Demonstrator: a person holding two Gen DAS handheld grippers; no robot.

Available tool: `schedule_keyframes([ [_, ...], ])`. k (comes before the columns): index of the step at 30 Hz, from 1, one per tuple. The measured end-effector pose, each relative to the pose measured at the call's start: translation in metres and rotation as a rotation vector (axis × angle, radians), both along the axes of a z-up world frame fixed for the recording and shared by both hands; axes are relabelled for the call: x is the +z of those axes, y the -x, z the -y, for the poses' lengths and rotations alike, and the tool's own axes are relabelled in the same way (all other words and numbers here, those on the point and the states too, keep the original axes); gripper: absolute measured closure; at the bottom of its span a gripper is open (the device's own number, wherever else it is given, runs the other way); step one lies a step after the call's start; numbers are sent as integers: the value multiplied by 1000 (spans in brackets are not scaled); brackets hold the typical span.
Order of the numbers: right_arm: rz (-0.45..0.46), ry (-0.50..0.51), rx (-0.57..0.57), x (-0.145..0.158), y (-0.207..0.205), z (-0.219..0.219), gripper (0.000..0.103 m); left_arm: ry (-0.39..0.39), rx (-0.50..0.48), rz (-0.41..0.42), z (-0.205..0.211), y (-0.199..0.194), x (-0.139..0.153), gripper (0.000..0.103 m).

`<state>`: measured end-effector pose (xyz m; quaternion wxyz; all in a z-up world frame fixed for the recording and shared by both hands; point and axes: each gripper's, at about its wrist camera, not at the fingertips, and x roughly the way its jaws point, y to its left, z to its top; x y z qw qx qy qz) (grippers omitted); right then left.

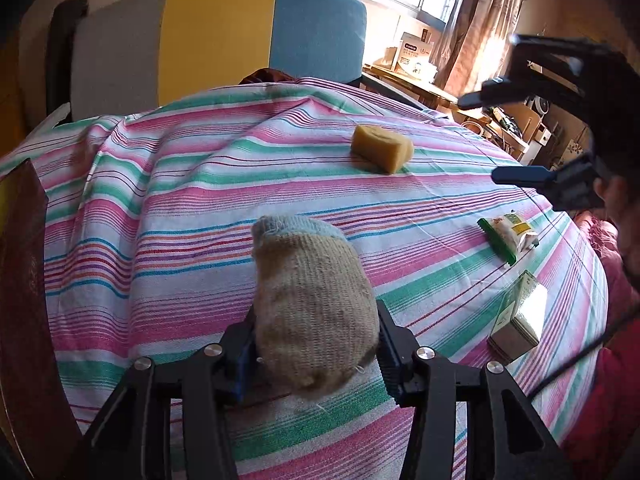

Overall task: Organize objects
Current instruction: 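Grasp the beige knit sock with the left gripper while the right gripper grasps the yellow sponge, then carry the knit sock into the gold tin and release it while the right gripper holds the sponge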

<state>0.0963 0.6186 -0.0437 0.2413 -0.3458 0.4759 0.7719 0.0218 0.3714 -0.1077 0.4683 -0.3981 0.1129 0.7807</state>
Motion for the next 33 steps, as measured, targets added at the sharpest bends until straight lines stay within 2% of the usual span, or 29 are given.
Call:
schedule_keyframes([
  [5,105,23,-7,-24,58,-36,16,-30,0,31,4,4,-1,53],
  [8,140,39,-41,-38,78,-46,16,-41,-1,41,5,6,-1,53],
  [13,261,-33,9,-53,109,-41,14,-47,0,47,6,6,-2,52],
  [14,288,-55,24,-53,111,-38,18,-49,0,48,5,6,-3,52],
  [15,314,-87,36,-52,109,-35,34,-50,1,48,5,5,-3,52],
  [16,331,-112,57,-50,106,-32,40,-49,1,46,5,4,-3,52],
  [18,310,-105,112,-46,95,-24,46,-46,3,39,5,2,-2,52],
  [23,302,-176,255,-26,53,21,47,-44,4,36,4,2,-2,53],
  [25,301,-174,311,-23,34,42,47,-42,3,35,4,1,-2,53],
  [28,295,-180,362,-26,17,69,47,-29,3,32,3,1,0,53],
  [33,273,-168,378,-45,21,79,47,25,25,12,12,-6,7,54],
])
